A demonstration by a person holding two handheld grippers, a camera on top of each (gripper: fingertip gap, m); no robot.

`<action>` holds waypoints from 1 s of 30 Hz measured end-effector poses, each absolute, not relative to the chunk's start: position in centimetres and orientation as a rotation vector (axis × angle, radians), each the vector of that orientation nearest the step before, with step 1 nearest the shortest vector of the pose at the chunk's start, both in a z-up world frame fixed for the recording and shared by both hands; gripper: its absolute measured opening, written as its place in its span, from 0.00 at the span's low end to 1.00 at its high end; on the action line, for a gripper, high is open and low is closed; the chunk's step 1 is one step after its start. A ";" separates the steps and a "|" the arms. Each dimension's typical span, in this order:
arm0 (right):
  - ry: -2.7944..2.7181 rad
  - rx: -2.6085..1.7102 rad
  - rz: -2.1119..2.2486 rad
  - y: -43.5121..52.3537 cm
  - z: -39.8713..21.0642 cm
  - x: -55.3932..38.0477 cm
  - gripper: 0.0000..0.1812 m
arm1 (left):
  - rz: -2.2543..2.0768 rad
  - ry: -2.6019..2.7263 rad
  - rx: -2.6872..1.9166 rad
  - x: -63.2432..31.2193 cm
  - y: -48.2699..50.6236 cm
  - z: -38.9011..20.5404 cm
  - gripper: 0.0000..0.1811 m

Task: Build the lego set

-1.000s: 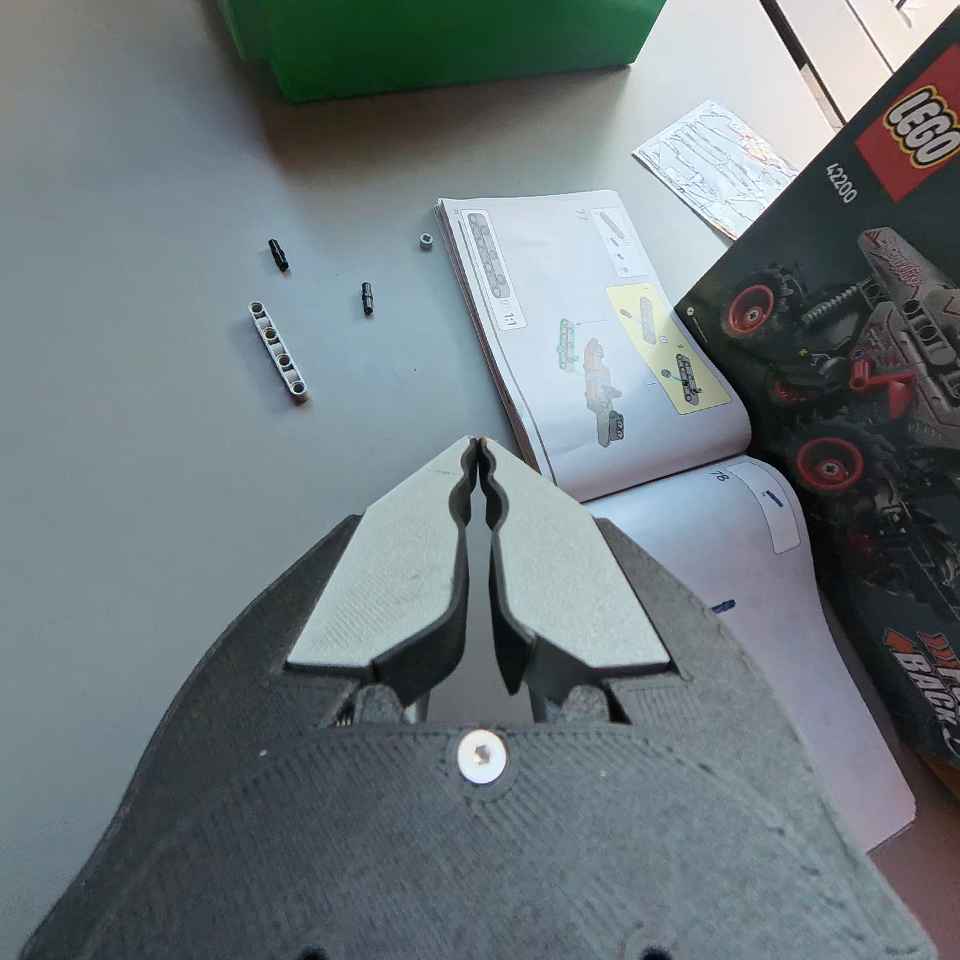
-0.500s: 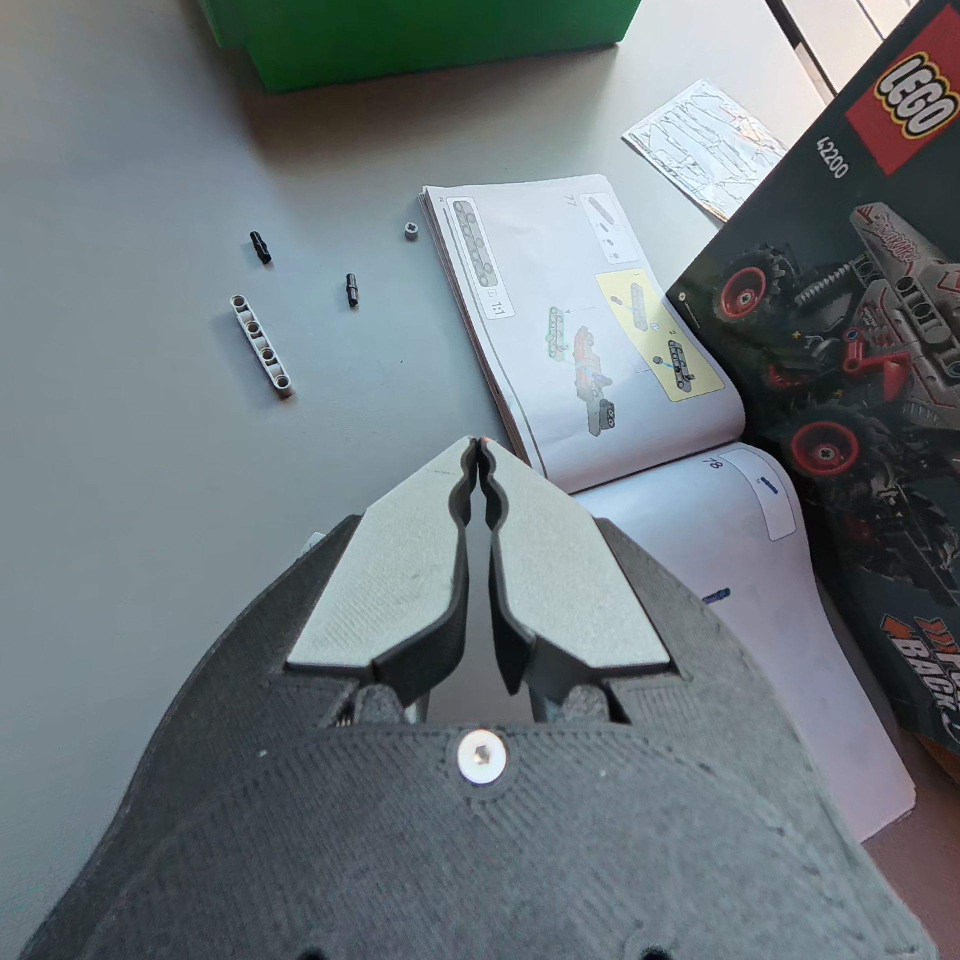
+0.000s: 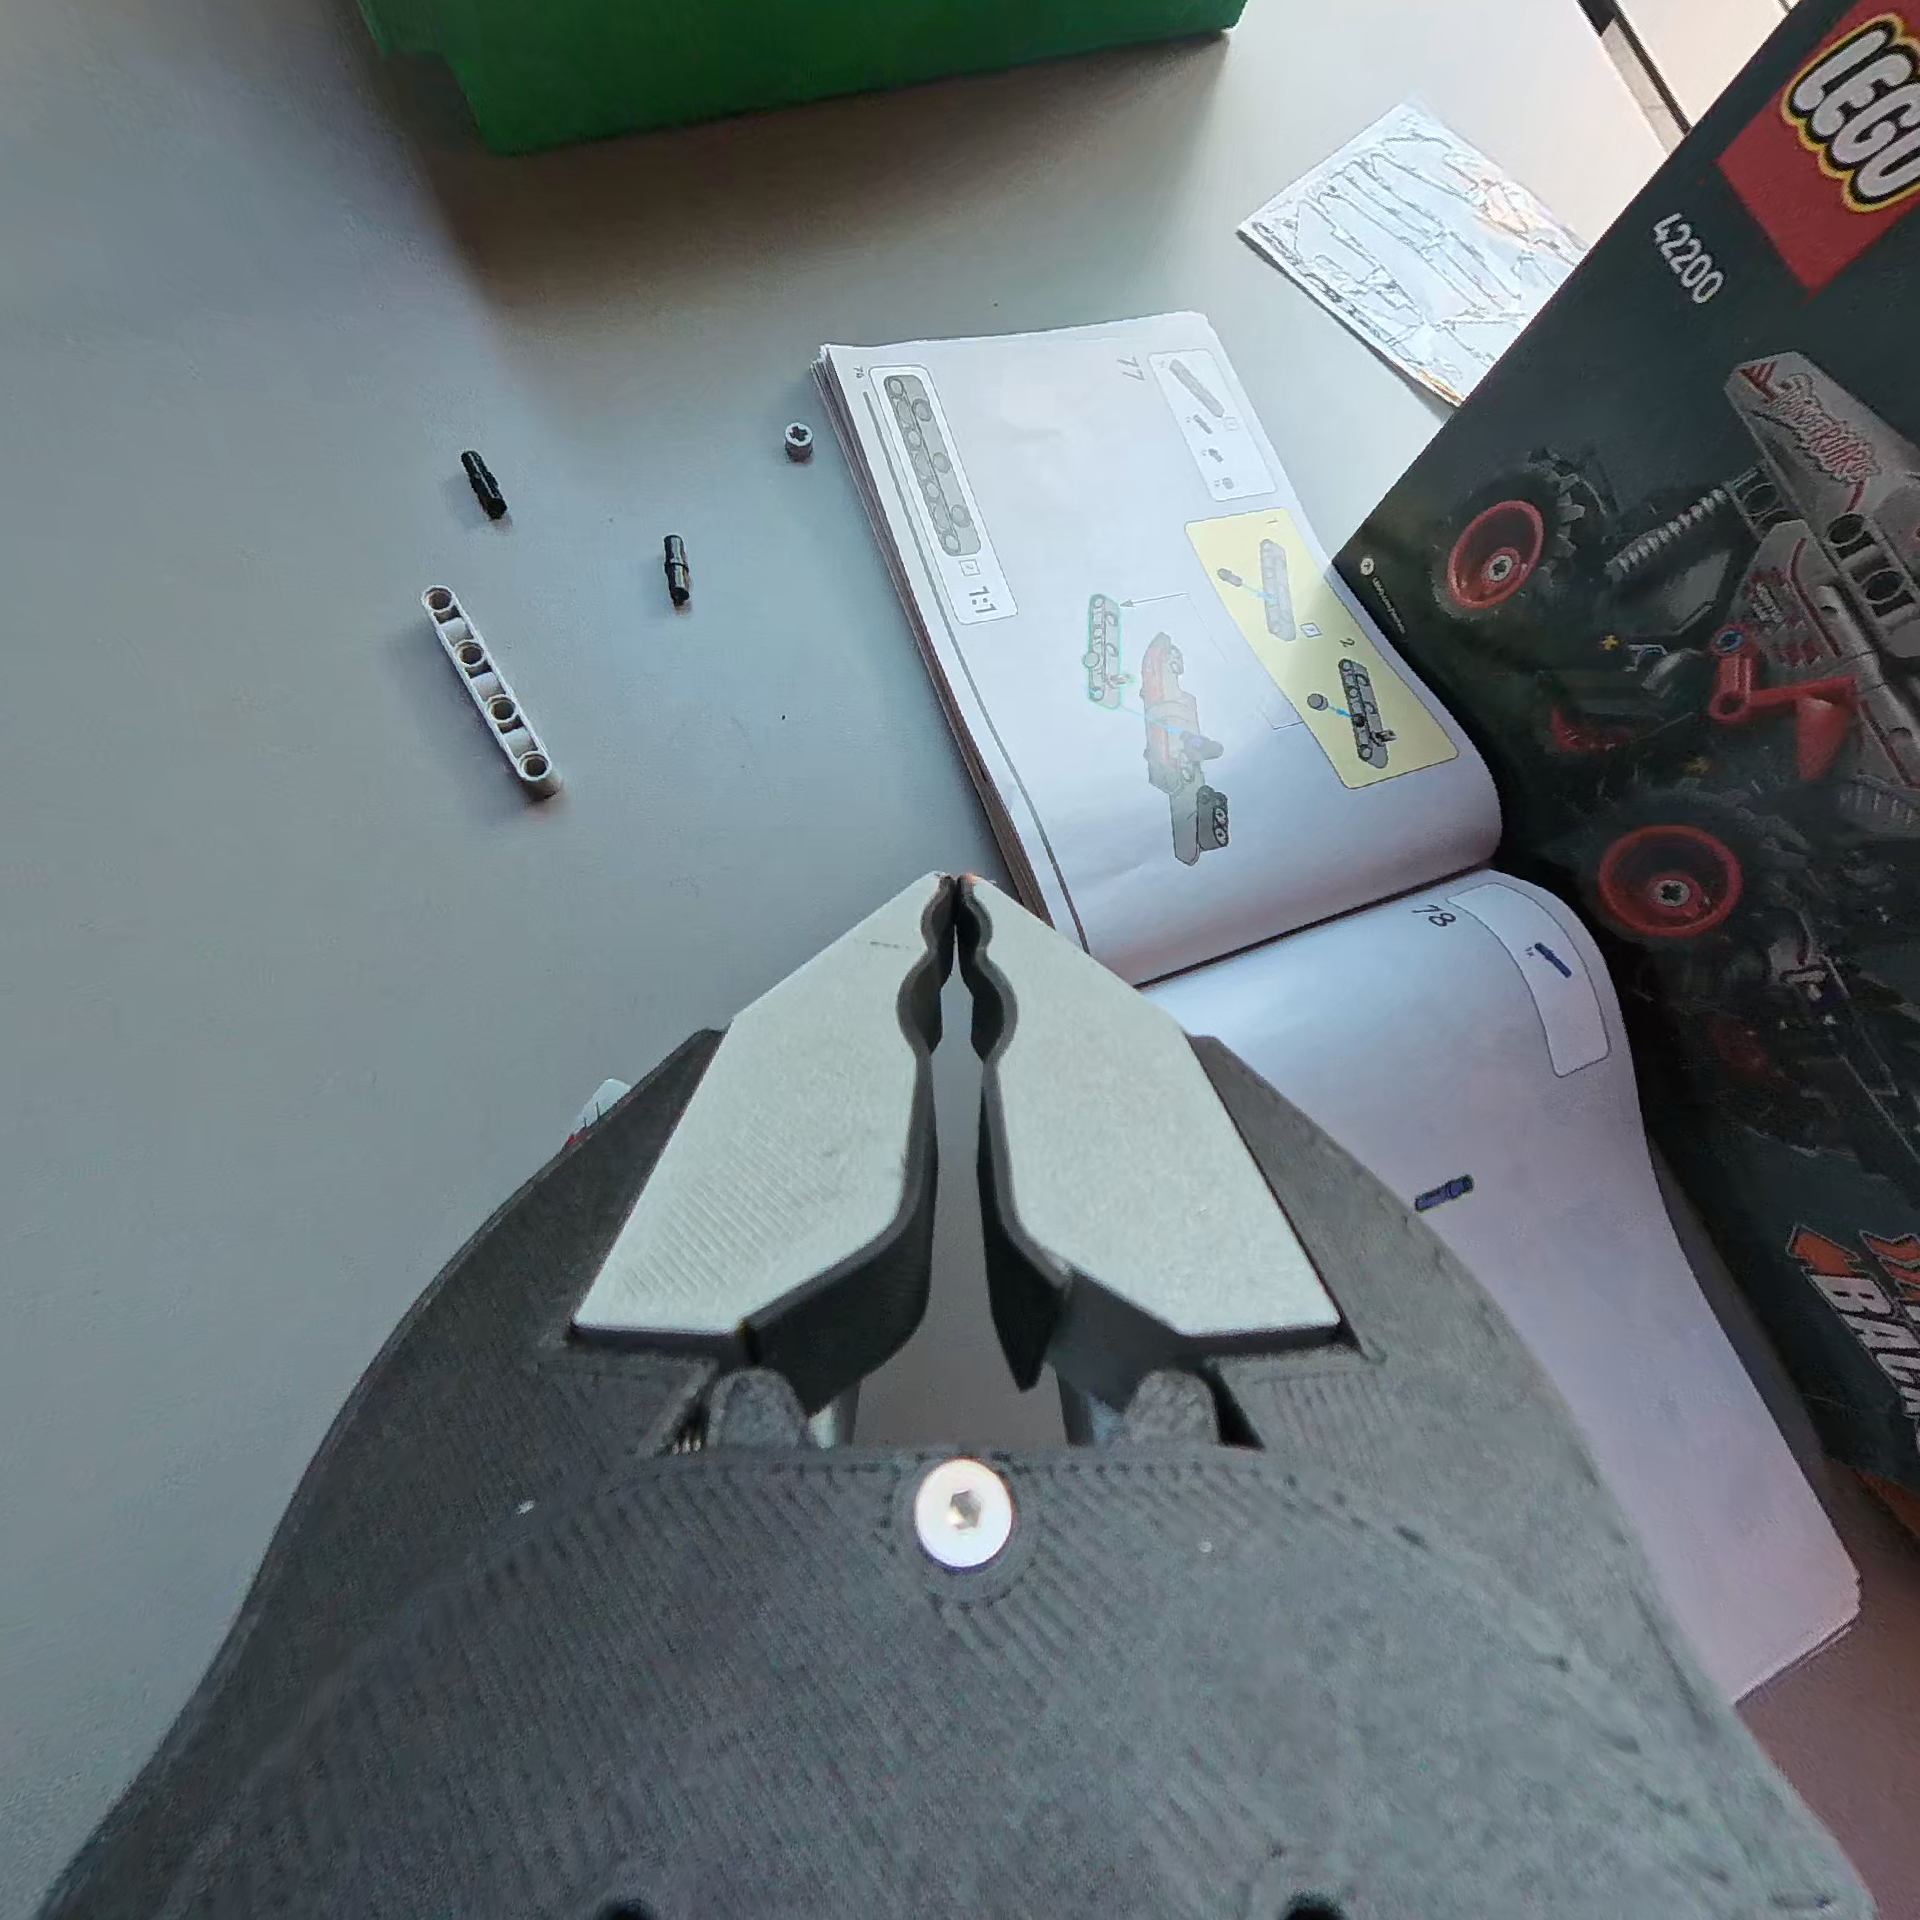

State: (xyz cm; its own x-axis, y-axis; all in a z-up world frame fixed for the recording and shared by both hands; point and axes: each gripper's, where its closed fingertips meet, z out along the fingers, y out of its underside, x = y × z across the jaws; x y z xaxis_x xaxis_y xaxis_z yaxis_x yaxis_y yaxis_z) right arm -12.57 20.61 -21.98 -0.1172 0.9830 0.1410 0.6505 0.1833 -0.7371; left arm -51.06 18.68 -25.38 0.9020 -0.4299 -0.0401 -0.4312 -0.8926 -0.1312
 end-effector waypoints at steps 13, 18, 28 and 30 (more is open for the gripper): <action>-1.934 -1.524 0.630 19.9 -23.4 -12.4 0.00 | -0.144 0.869 -2.816 -45.8 11.4 -19.6 0.11; -1.921 -1.524 0.659 19.9 -23.2 -12.4 0.00 | 0.128 0.912 -2.591 -48.0 16.1 -17.8 0.15; -1.914 -1.528 0.656 20.1 -23.1 -12.1 0.00 | 0.490 1.122 -2.716 -54.9 20.8 -25.1 0.08; -1.914 -1.529 0.660 20.2 -23.1 -12.1 0.00 | 0.519 1.160 -2.710 -54.9 20.8 -25.4 0.08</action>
